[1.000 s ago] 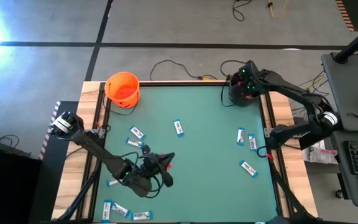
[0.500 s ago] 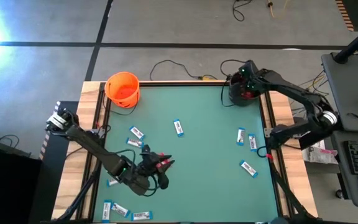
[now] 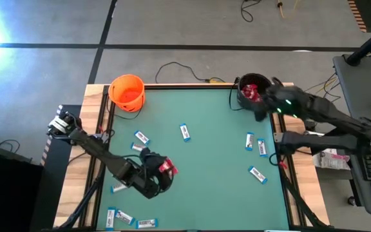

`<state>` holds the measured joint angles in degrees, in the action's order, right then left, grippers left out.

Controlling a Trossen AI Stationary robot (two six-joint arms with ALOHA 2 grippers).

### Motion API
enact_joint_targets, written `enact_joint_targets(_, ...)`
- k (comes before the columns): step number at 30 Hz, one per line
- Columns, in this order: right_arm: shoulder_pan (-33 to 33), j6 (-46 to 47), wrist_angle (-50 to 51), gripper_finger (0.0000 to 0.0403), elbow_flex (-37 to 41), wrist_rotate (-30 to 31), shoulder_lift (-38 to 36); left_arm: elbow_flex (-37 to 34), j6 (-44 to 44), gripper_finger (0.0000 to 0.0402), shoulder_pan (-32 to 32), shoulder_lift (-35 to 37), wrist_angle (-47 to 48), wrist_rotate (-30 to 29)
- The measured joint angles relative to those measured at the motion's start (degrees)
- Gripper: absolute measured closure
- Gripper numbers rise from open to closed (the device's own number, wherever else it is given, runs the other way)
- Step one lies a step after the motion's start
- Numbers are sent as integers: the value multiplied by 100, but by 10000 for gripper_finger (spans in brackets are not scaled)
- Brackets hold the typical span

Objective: Sort candy by brand, put in halloween buckets
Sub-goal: Put the red candy into the black bucket

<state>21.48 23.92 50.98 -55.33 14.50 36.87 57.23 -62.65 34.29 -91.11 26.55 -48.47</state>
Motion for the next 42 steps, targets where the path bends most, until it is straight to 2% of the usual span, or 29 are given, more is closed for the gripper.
enact_joint_targets(4, -1339, 554, -659, 125, 223, 58, -415, -8, 98, 134, -45, 0, 244, -84)
enact_joint_targets(7, -2192, 729, -1299, 137, 427, 220, -425, -12, 431, 124, -45, -58, 257, -46)
enact_joint_targets(15, -3877, 767, -1900, 153, 630, 932, 755, -17, 659, 122, -29, -182, 399, 571)
enact_joint_targets(19, -4356, 866, -2037, 154, 618, 979, 1381, -17, 537, 122, 29, -357, 409, 852)
enact_joint_targets(23, -4719, 927, -2213, 154, 610, 1172, 1837, -28, 267, 122, -41, -635, 722, 1477)
enact_joint_targets(26, -4927, 968, -2313, 154, 621, 1225, 2179, -28, 210, 122, -99, -898, 751, 1499)
enact_joint_targets(30, -5229, 1064, -2433, 154, 579, 1257, 2364, -5, 116, 122, -89, -1231, 652, 1728)
enact_joint_targets(34, -5535, 1076, -2589, 154, 579, 1260, 2452, -3, -473, 122, -108, -1411, 662, 2011)
enact_joint_targets(38, -5809, 1036, -2937, 154, 581, 1268, 2683, 1, -535, 127, -154, -1484, 529, 1947)
enact_joint_targets(42, -6042, 760, -3513, 154, 581, 1266, 3087, -15, 38, 138, -360, -1569, -166, 1640)
